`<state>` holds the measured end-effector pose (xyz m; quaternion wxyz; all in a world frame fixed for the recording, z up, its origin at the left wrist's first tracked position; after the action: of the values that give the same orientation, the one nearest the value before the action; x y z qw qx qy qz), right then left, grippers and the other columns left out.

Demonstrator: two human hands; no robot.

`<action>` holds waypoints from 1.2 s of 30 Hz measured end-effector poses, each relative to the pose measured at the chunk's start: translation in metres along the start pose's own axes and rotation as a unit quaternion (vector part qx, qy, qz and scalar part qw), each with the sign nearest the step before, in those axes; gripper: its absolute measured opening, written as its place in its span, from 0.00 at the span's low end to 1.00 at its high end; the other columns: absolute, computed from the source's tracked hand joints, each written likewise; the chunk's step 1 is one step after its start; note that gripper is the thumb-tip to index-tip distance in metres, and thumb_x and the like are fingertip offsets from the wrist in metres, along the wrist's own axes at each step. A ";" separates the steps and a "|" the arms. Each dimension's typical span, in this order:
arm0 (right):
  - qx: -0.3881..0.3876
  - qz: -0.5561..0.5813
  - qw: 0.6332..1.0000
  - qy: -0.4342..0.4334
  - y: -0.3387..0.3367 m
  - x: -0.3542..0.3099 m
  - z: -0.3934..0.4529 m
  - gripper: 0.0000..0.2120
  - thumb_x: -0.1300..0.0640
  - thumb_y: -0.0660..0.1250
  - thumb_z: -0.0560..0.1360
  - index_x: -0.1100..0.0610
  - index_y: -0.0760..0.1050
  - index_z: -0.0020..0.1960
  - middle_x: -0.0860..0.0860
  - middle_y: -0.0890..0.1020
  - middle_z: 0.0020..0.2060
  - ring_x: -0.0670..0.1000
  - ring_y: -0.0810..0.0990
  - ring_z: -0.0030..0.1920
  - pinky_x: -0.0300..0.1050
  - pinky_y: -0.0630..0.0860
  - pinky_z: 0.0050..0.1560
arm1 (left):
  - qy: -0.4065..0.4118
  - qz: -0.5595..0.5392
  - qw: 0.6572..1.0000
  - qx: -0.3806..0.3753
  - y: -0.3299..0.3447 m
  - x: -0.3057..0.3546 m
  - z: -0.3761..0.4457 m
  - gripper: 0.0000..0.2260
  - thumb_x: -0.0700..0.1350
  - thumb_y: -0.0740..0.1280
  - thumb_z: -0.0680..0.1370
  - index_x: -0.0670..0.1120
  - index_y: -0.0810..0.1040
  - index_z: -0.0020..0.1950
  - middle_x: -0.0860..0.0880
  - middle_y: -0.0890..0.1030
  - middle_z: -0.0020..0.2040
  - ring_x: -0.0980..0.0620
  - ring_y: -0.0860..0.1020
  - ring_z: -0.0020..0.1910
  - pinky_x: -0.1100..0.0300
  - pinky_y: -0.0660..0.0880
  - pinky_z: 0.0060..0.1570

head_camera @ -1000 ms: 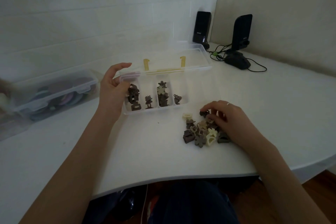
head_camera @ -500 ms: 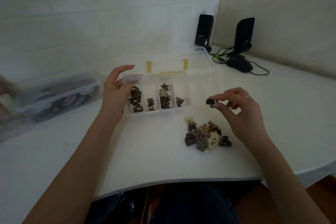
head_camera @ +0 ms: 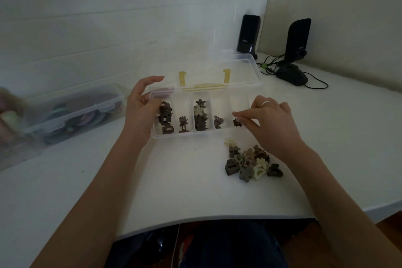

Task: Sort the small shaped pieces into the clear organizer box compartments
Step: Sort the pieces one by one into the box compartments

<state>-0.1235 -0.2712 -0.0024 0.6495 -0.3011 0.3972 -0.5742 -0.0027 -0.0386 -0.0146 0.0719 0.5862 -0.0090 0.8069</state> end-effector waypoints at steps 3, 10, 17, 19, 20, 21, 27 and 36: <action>0.079 0.078 0.994 0.015 -0.007 -0.001 -0.016 0.07 0.50 0.67 0.74 0.47 0.82 0.48 0.46 0.73 0.33 0.45 0.70 0.35 0.43 0.60 0.44 | 0.000 -0.002 1.000 0.005 0.000 -0.001 0.000 0.23 0.30 0.62 0.72 0.57 0.79 0.51 0.40 0.80 0.41 0.42 0.75 0.42 0.46 0.76 0.43; -0.116 0.098 0.988 0.003 -0.018 -0.006 -0.025 0.05 0.48 0.67 0.73 0.41 0.80 0.48 0.42 0.76 0.27 0.42 0.73 0.28 0.35 0.66 0.30 | -0.006 0.006 0.999 0.034 0.001 -0.002 0.001 0.21 0.32 0.65 0.72 0.59 0.80 0.50 0.39 0.78 0.42 0.43 0.74 0.40 0.42 0.75 0.43; -0.203 -0.049 0.976 -0.055 -0.016 -0.020 0.001 0.12 0.45 0.64 0.75 0.37 0.75 0.58 0.39 0.65 0.29 0.43 0.69 0.37 0.34 0.59 0.30 | 0.001 0.010 1.000 0.023 -0.002 -0.002 -0.001 0.20 0.35 0.65 0.72 0.60 0.79 0.51 0.46 0.82 0.39 0.44 0.73 0.39 0.53 0.72 0.39; -0.215 -0.052 0.974 -0.056 -0.014 -0.021 0.003 0.10 0.44 0.65 0.74 0.38 0.77 0.55 0.40 0.65 0.29 0.44 0.70 0.38 0.35 0.60 0.30 | 0.002 0.008 1.000 0.016 -0.002 -0.001 0.000 0.20 0.35 0.65 0.71 0.60 0.80 0.50 0.51 0.83 0.38 0.43 0.73 0.40 0.50 0.72 0.41; -0.218 -0.051 0.973 -0.056 -0.013 -0.021 0.003 0.09 0.43 0.65 0.73 0.39 0.78 0.53 0.40 0.66 0.29 0.44 0.70 0.38 0.37 0.62 0.31 | 0.002 0.009 1.000 0.014 -0.002 -0.001 0.000 0.21 0.34 0.65 0.71 0.61 0.80 0.50 0.52 0.84 0.38 0.42 0.73 0.41 0.47 0.72 0.42; -0.217 -0.048 0.973 -0.056 -0.012 -0.021 0.002 0.09 0.43 0.65 0.73 0.40 0.78 0.52 0.39 0.66 0.29 0.44 0.70 0.38 0.38 0.63 0.32 | 0.002 0.011 1.000 0.012 -0.002 -0.002 0.000 0.21 0.33 0.64 0.71 0.61 0.80 0.50 0.52 0.84 0.38 0.42 0.73 0.41 0.46 0.71 0.43; -0.201 0.014 0.978 -0.046 -0.011 -0.019 -0.006 0.07 0.46 0.65 0.74 0.42 0.79 0.50 0.41 0.70 0.27 0.41 0.68 0.29 0.36 0.63 0.29 | -0.002 0.017 1.000 0.016 -0.002 0.001 -0.001 0.25 0.30 0.61 0.72 0.61 0.80 0.49 0.49 0.80 0.36 0.44 0.73 0.39 0.54 0.74 0.38; -0.016 0.115 0.991 0.073 -0.046 0.028 -0.011 0.08 0.44 0.65 0.69 0.43 0.80 0.47 0.46 0.74 0.24 0.46 0.69 0.24 0.46 0.72 0.29 | -0.005 0.029 1.000 -0.001 -0.011 0.007 -0.001 0.23 0.30 0.61 0.73 0.58 0.78 0.52 0.55 0.83 0.34 0.54 0.78 0.34 0.59 0.77 0.36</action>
<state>-0.1556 -0.3049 0.0263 0.6755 -0.2217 0.4844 -0.5098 -0.0046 -0.0269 -0.0096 0.0489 0.5896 -0.0276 0.8058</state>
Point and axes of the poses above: each hand's wrist, its own z-axis towards the middle knuckle, its own y-axis out of the palm, x = y × z, the point moved 2 cm from there along z, towards the middle knuckle
